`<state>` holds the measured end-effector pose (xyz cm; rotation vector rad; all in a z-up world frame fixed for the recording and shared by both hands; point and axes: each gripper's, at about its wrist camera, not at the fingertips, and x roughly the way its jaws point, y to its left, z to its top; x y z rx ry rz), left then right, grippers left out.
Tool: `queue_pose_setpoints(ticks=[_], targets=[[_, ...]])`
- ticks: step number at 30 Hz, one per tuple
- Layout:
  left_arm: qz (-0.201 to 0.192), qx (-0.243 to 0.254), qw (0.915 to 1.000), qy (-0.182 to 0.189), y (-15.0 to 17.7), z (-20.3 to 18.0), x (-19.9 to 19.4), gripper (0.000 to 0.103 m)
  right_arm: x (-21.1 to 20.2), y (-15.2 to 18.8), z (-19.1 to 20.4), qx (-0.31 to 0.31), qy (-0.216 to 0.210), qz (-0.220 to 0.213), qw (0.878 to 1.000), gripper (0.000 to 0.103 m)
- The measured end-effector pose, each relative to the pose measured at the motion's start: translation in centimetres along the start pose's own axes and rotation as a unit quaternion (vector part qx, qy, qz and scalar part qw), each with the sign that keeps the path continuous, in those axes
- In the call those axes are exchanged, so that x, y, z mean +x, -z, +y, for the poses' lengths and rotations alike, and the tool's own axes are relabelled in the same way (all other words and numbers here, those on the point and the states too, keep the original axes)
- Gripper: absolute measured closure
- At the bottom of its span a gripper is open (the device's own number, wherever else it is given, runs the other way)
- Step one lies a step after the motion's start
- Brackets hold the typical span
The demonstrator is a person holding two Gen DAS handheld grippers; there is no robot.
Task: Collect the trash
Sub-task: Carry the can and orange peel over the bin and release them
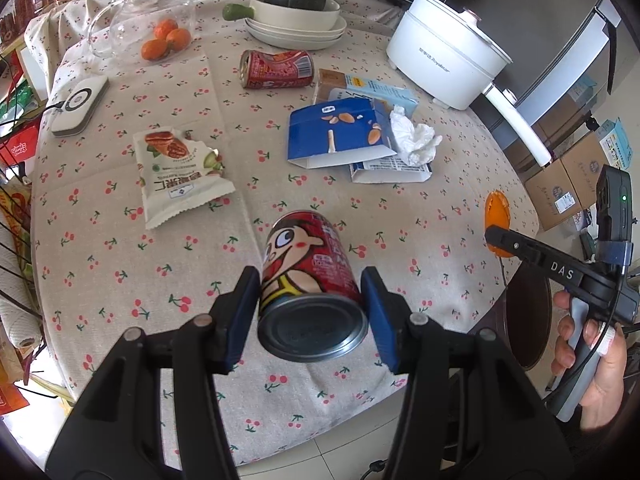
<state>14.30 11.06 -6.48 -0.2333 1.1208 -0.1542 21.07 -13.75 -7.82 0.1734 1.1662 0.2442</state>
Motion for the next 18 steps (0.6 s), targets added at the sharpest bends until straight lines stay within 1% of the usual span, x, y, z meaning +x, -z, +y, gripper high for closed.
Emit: queue_pose_setpoints(ticks=[5, 10, 18], targets=[[0.007, 0.022, 0.9997, 0.001, 0.1, -2.3, 1.1, 0.049, -2.1, 0.6, -2.9, 0.012, 0.015, -0.010, 1.000, 0.070], [0.010, 0.030, 0.9995, 0.007, 0.0, -4.2, 1.9, 0.049, -4.4, 1.5, -6.3, 0.028, 0.026, -0.020, 0.999, 0.070], [0.007, 0.051, 0.9979, 0.040, 0.1, -8.6, 2.6, 0.049, -7.4, 3.8, -12.5, 0.061, 0.049, -0.026, 0.997, 0.070]])
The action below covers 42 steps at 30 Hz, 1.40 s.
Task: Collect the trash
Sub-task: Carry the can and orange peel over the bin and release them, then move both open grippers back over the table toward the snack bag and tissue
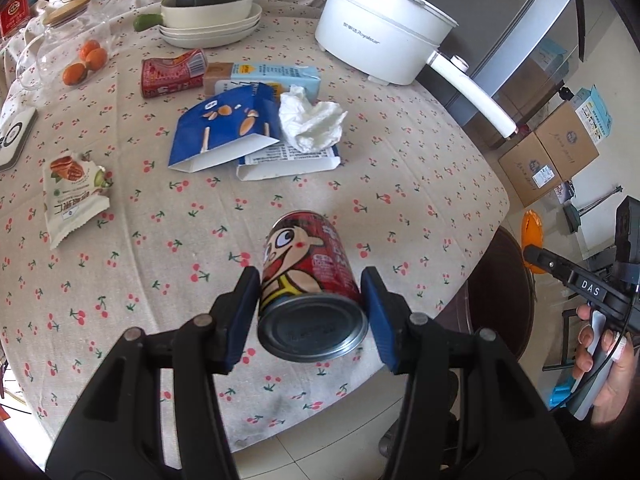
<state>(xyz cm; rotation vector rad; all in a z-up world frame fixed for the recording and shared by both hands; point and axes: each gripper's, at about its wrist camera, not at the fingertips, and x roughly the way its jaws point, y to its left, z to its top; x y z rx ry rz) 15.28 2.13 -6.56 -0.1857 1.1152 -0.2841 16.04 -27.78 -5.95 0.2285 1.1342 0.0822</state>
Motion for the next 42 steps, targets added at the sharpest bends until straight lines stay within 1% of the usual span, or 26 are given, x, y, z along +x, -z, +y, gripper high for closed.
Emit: queue_pose_setpoints(ticks=[6, 9, 14, 17, 21, 25, 29, 33, 34, 36, 37, 38, 40, 42], targets=[[0.001, 0.026, 0.9993, 0.028, 0.1, -4.0, 0.8, 0.049, -1.0, 1.8, -5.2, 0.031, 0.020, 0.006, 0.999, 0.070], [0.005, 0.046, 0.9979, 0.045, 0.5, -6.4, 1.4, 0.049, -1.3, 3.0, -7.6, 0.047, 0.035, 0.011, 0.998, 0.070], [0.014, 0.097, 0.9929, 0.067, 1.6, -11.0, 2.7, 0.049, -1.9, 5.1, -10.9, 0.069, 0.049, 0.019, 0.996, 0.070], [0.022, 0.121, 0.9887, 0.086, 2.4, -13.5, 3.4, 0.049, -2.5, 6.0, -12.4, 0.076, 0.055, 0.019, 0.995, 0.070], [0.029, 0.151, 0.9827, 0.103, 3.3, -16.4, 4.5, 0.049, -3.0, 6.9, -13.7, 0.081, 0.059, 0.021, 0.995, 0.070], [0.038, 0.165, 0.9784, 0.118, 3.9, -18.3, 5.5, 0.049, -3.2, 7.9, -14.6, 0.082, 0.063, 0.026, 0.994, 0.070], [0.040, 0.181, 0.9752, 0.122, 4.2, -19.5, 6.6, 0.049, -3.5, 8.5, -15.2, 0.084, 0.066, 0.027, 0.994, 0.070], [0.034, 0.193, 0.9721, 0.128, 4.5, -20.0, 7.1, 0.049, -3.6, 8.8, -15.6, 0.088, 0.070, 0.027, 0.993, 0.069], [0.030, 0.198, 0.9707, 0.132, 4.5, -20.0, 7.1, 0.049, -3.6, 8.9, -15.8, 0.089, 0.071, 0.027, 0.993, 0.069], [0.021, 0.208, 0.9660, 0.152, 4.4, -20.1, 6.9, 0.049, -3.5, 9.0, -15.9, 0.089, 0.072, 0.029, 0.993, 0.069], [0.014, 0.209, 0.9659, 0.151, 4.3, -20.1, 6.8, 0.044, -3.5, 9.1, -15.9, 0.088, 0.072, 0.030, 0.993, 0.069], [0.009, 0.208, 0.9673, 0.146, 4.1, -20.0, 6.6, 0.032, -3.4, 9.1, -15.8, 0.088, 0.072, 0.030, 0.993, 0.069], [-0.007, 0.198, 0.9711, 0.133, 3.8, -19.5, 6.1, 0.023, -3.3, 9.0, -15.7, 0.086, 0.072, 0.031, 0.993, 0.069], [-0.010, 0.190, 0.9743, 0.121, 3.5, -19.0, 5.7, 0.022, -3.4, 8.9, -15.6, 0.084, 0.070, 0.029, 0.994, 0.069]])
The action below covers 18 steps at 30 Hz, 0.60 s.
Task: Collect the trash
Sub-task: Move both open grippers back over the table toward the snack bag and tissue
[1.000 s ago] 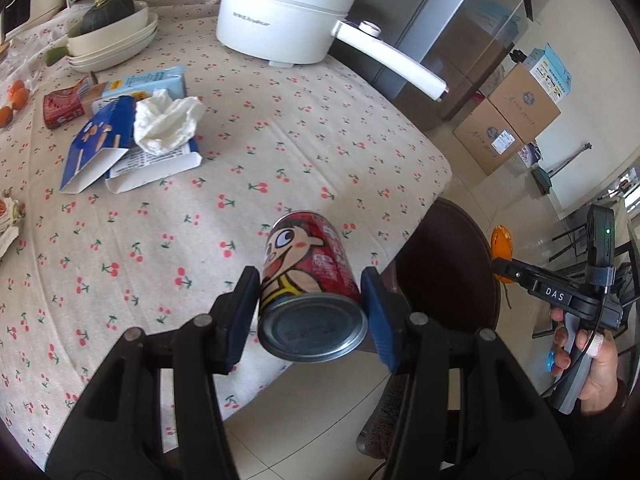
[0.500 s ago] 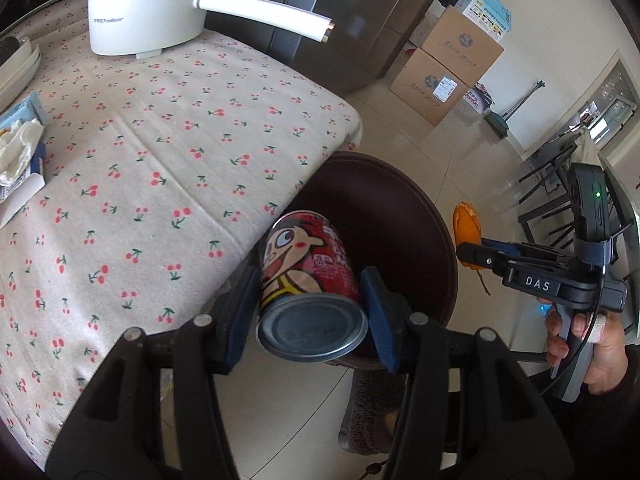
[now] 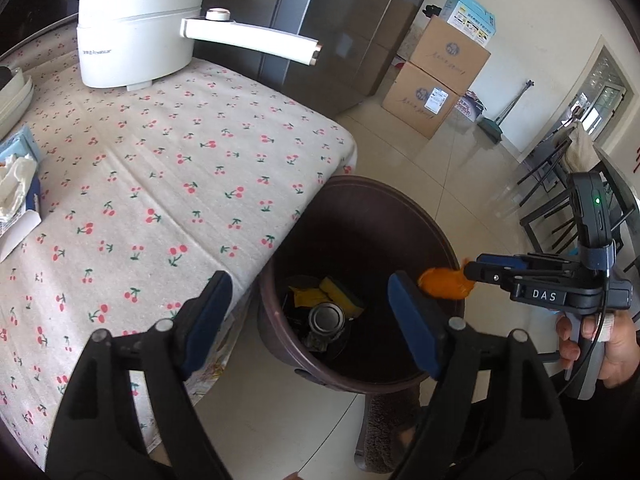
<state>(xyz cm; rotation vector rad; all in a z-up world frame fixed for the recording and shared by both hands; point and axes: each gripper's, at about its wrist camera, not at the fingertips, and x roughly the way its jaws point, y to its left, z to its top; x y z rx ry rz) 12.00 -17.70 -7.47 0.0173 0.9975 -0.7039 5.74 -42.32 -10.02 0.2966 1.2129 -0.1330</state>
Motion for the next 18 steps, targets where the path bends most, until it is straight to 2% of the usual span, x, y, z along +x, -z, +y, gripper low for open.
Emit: queue_pose_setpoints(ticks=[7, 14, 15, 16, 18], targets=[[-0.001, -0.026, 0.9963, -0.082, 0.4, 2.8, -1.6, 0.014, 0.2, -0.4, 1.0, -0.008, -0.002, -0.001, 1.000, 0.069], [-0.008, -0.056, 0.9922, -0.111, 0.8, 5.4, -3.7, 0.009, 0.2, -0.9, 2.2, -0.011, -0.008, -0.004, 1.000, 0.069], [-0.008, -0.059, 0.9917, -0.114, 0.9, 5.7, -3.9, 0.008, 0.2, -1.0, 2.3, -0.010, -0.007, -0.006, 1.000, 0.063], [-0.009, -0.062, 0.9912, -0.116, 0.9, 6.0, -4.2, 0.008, 0.1, -1.1, 2.5, -0.007, -0.007, -0.007, 1.000, 0.044], [-0.007, -0.067, 0.9903, -0.122, 1.1, 6.4, -4.5, 0.008, -0.1, -1.4, 2.7, 0.003, -0.016, -0.014, 1.000, 0.025]])
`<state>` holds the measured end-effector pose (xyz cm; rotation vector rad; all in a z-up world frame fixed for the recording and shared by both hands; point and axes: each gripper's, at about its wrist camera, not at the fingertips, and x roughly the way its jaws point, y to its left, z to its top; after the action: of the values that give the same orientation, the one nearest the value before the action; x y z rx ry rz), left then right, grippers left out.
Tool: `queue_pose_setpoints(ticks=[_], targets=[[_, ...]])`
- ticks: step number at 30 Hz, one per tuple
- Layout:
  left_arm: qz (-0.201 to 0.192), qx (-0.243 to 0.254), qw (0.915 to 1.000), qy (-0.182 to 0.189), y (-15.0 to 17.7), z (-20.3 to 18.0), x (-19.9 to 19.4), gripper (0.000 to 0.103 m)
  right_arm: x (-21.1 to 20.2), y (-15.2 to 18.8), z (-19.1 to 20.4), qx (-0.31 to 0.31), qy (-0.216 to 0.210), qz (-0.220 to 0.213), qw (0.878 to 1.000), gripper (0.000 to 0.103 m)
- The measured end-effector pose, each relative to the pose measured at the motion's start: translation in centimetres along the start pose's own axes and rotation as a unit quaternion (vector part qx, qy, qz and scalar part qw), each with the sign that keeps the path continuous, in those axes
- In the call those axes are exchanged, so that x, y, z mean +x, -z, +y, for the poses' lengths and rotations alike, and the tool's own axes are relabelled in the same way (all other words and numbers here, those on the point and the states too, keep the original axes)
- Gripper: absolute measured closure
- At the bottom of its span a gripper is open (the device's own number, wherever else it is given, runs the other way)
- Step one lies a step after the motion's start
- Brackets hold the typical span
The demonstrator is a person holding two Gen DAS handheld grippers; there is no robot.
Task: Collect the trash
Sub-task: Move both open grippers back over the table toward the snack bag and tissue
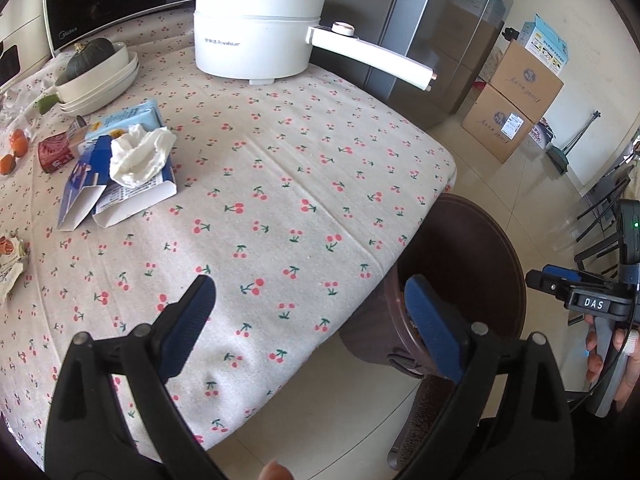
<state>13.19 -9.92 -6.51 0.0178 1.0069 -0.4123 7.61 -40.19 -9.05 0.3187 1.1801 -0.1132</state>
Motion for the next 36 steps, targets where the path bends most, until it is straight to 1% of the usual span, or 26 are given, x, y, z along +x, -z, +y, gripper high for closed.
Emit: queue_pose_setpoints(ticks=[2, 8, 16, 22, 36], targets=[[0.001, -0.005, 1.0000, -0.005, 0.1, 0.5, -0.2, 0.007, -0.2, -0.3, 0.3, 0.002, -0.010, -0.003, 1.000, 0.025], [0.002, -0.013, 0.9996, -0.023, 0.3, 2.4, -1.3, 0.007, -0.2, -0.9, 1.9, 0.002, -0.020, -0.005, 1.000, 0.025], [0.002, -0.039, 0.9981, -0.048, 0.9, 5.6, -2.7, 0.007, -0.3, -1.9, 5.5, -0.016, -0.034, -0.009, 0.999, 0.024], [-0.002, -0.064, 0.9957, -0.067, 1.6, 8.4, -4.1, 0.007, 0.1, -2.7, 9.5, -0.041, -0.049, -0.009, 0.998, 0.023], [-0.009, -0.117, 0.9869, -0.110, 3.6, 14.9, -7.2, 0.005, 1.0, -3.4, 19.5, -0.124, -0.057, -0.011, 0.991, 0.019]])
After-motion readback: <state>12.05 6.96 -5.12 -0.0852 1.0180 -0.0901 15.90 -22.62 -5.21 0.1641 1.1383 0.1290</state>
